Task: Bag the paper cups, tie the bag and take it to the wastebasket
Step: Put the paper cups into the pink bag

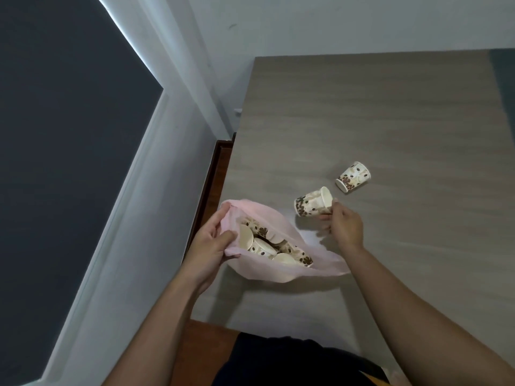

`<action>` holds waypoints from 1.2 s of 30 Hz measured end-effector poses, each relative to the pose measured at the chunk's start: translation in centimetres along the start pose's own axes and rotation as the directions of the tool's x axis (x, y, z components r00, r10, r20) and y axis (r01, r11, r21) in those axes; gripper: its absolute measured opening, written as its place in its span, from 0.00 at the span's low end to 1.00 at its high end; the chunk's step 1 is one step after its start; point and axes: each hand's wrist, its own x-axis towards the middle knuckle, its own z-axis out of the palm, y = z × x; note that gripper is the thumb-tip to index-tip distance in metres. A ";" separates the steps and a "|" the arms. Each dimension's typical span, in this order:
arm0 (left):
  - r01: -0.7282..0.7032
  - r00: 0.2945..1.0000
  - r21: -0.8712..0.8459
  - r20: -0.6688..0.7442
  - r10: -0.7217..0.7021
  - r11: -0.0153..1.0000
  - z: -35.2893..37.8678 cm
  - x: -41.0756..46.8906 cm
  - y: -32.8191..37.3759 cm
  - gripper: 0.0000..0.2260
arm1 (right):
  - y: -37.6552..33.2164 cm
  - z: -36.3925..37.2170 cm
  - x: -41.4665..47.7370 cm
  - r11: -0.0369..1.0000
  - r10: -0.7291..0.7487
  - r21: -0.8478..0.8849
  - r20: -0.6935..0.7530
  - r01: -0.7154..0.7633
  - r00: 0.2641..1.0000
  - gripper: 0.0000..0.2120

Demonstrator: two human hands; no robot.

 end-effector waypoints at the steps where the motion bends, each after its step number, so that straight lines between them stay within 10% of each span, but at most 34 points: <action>1: 0.001 1.000 0.002 -0.003 -0.001 1.000 0.3 0.3 0.0 0.31 | -0.5 0.0 -0.9 0.995 0.025 0.100 0.016 -0.027 1.000 0.20; 9: -0.041 0.999 -0.031 -0.004 0.040 0.999 3.1 1.8 0.4 0.31 | -1.0 2.2 -8.5 0.997 -0.074 0.056 0.484 0.054 0.872 0.21; 16: -0.076 0.995 -0.019 0.071 0.077 0.997 4.9 2.3 0.3 0.32 | 1.1 3.6 -10.0 0.832 -0.182 -0.303 0.643 0.465 0.744 0.25; 24: -0.013 0.998 -0.023 0.056 0.014 1.000 5.9 2.7 -0.7 0.33 | 0.7 1.9 -8.0 0.760 -0.049 -0.383 0.772 0.525 0.634 0.22; 36: -0.043 0.997 0.021 -0.067 0.044 0.999 7.4 2.8 -1.5 0.32 | -5.2 -7.2 7.6 0.905 -0.214 -0.280 0.355 0.322 0.910 0.15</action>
